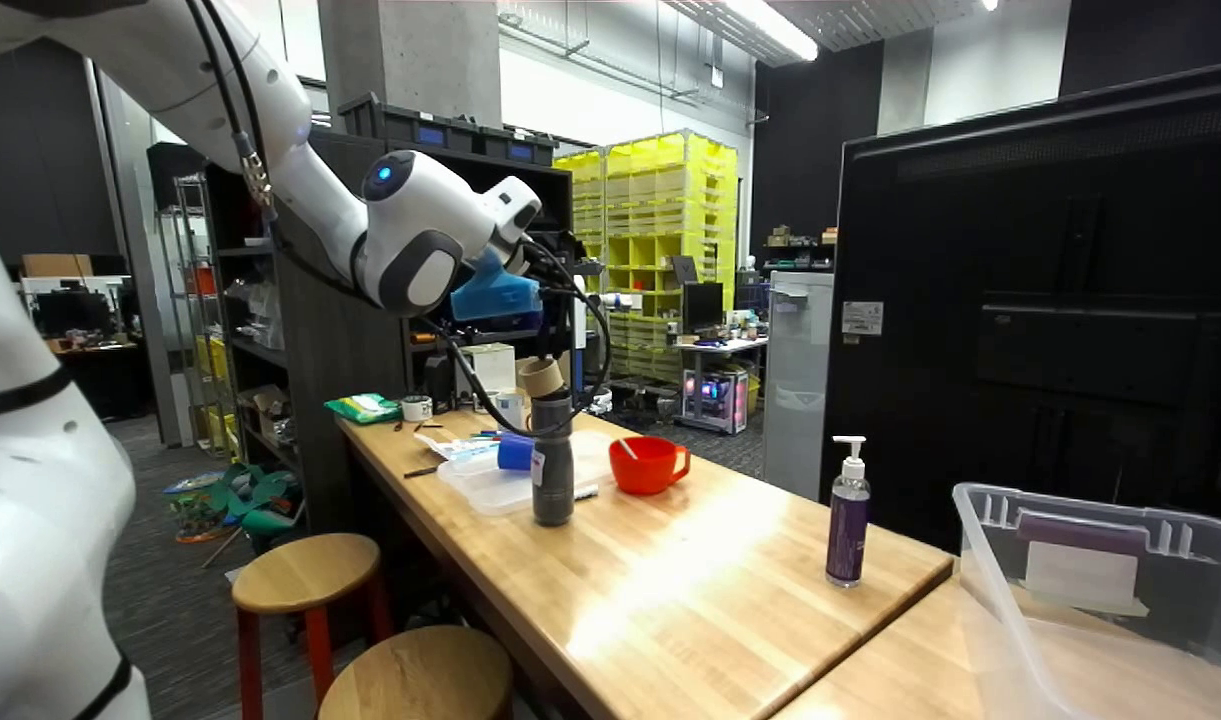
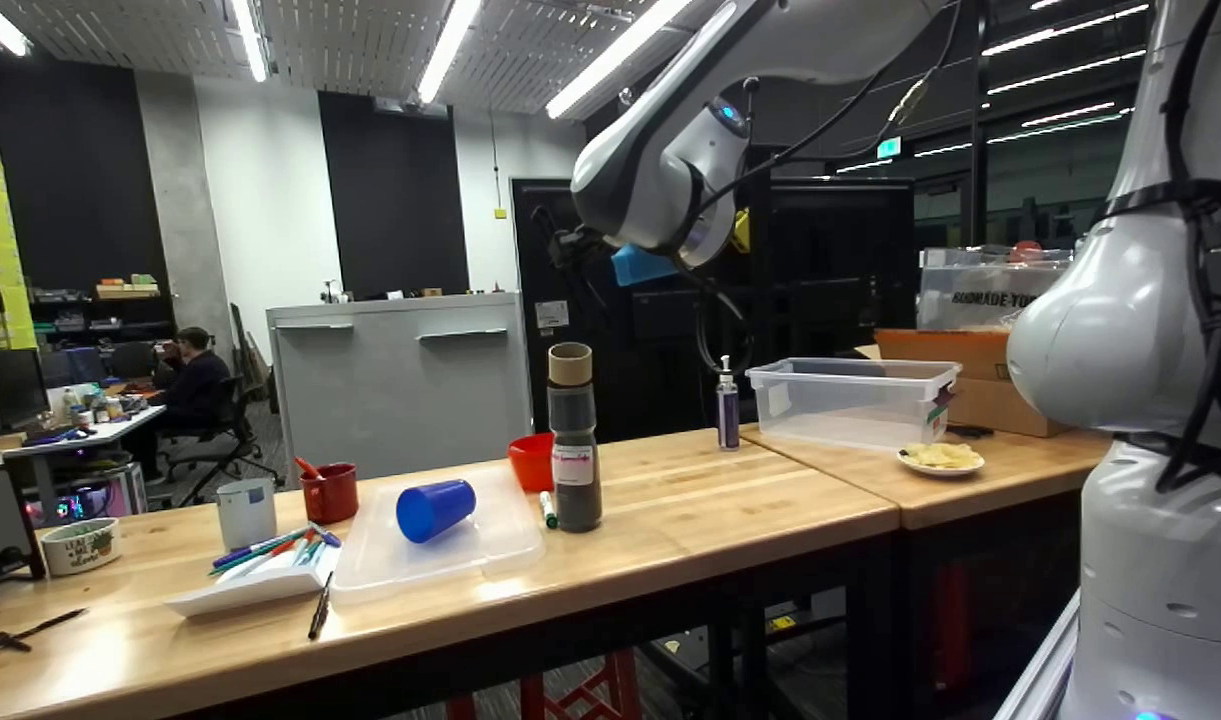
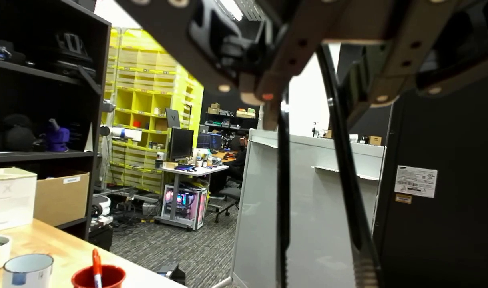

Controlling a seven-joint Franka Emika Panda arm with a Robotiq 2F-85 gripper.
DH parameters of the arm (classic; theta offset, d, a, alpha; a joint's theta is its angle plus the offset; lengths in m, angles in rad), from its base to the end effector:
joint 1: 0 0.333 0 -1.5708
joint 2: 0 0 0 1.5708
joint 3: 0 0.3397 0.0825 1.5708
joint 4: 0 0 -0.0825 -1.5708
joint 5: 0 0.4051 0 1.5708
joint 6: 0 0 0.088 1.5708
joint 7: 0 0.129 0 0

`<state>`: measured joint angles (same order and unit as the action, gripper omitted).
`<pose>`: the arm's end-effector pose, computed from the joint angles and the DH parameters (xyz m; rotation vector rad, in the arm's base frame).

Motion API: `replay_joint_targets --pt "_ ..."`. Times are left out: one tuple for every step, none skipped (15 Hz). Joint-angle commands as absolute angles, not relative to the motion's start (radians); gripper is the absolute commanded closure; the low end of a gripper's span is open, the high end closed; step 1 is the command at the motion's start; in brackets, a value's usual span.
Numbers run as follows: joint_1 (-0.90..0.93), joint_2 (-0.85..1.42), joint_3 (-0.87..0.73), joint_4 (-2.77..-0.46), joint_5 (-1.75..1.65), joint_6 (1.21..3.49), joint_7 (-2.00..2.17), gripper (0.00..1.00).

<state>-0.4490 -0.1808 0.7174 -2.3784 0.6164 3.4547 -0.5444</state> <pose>0.5360 0.0914 0.5203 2.5297 0.2175 1.7165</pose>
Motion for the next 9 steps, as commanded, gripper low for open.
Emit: replay_joint_targets --pt "-0.55 -0.202 0.818 -2.386 0.607 3.455 -0.525 0.62" --pt "-0.574 -0.202 0.844 -2.385 0.606 3.455 -0.523 0.62" --pt "-0.597 -0.203 0.869 -2.385 0.606 3.455 -0.522 0.62" --pt "-0.619 -0.204 0.894 -2.385 0.605 3.455 -0.519 0.62" --pt "-0.642 -0.204 0.919 -2.384 0.604 3.455 -0.518 0.62" --pt "-0.665 -0.205 0.944 -2.383 0.603 3.455 -0.517 0.62" --pt "-0.688 -0.205 0.968 -2.382 0.602 3.455 -0.516 0.62" --pt "-0.712 -0.206 0.993 -2.38 0.602 3.455 -0.514 0.62" --pt "-0.735 -0.206 1.017 -2.378 0.601 3.455 -0.513 0.62"
